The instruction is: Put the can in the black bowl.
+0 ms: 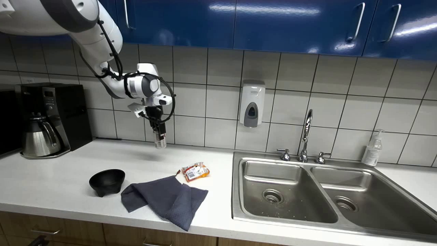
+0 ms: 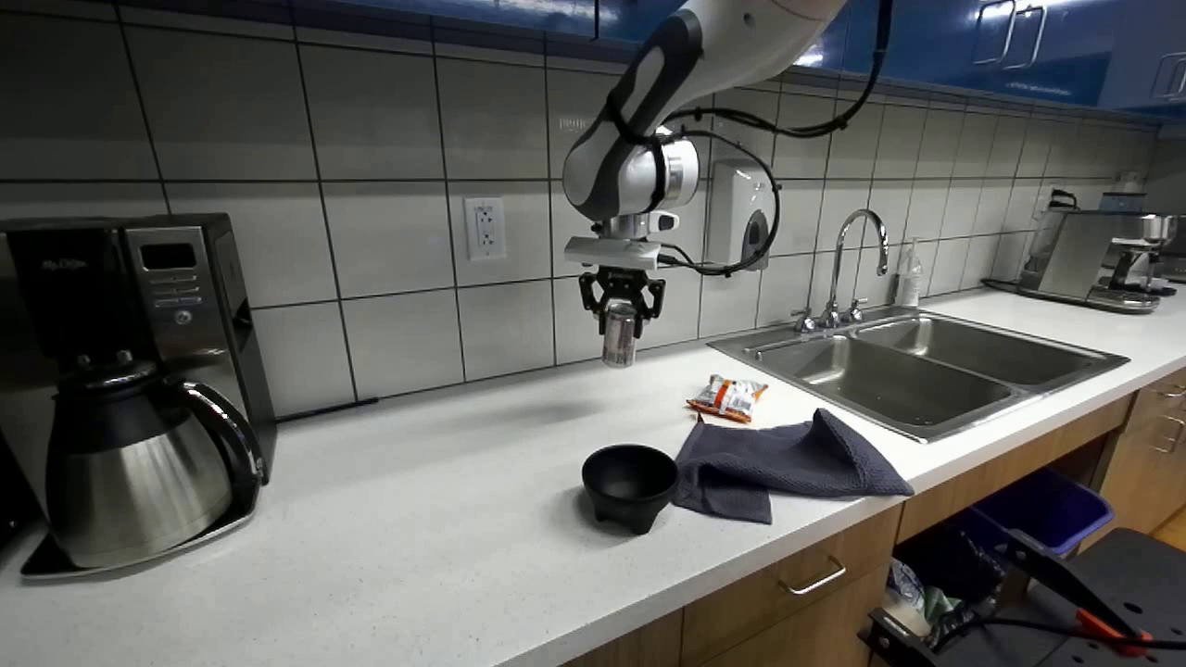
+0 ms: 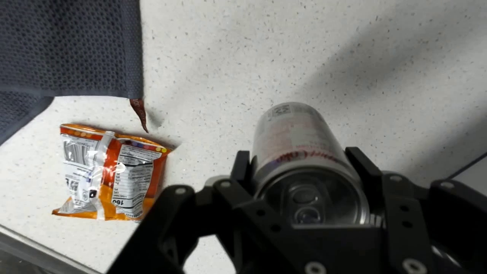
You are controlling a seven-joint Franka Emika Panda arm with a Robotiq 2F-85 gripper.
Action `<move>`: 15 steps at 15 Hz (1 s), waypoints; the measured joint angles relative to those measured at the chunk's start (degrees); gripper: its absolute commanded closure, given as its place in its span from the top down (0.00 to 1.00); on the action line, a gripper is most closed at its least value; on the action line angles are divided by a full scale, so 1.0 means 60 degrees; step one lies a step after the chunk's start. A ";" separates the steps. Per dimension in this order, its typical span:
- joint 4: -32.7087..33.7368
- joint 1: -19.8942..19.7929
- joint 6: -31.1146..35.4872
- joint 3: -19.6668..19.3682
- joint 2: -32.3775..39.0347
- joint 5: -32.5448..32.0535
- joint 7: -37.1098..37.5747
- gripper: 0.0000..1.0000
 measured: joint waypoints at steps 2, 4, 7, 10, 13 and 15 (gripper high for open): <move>-0.0909 0.0197 0.0349 -0.0043 -0.0610 -0.0123 0.0000 0.39; -0.1832 0.0375 0.0692 -0.0065 -0.1201 -0.0276 0.0000 0.39; -0.3307 0.0619 0.1269 -0.0077 -0.2109 -0.0574 0.0002 0.39; -0.4628 0.0837 0.1723 -0.0076 -0.2895 -0.0885 0.0011 0.39; -0.5570 0.1004 0.2012 -0.0054 -0.3473 -0.1129 0.0017 0.39; -0.6004 0.1077 0.2103 -0.0012 -0.3762 -0.1238 0.0019 0.39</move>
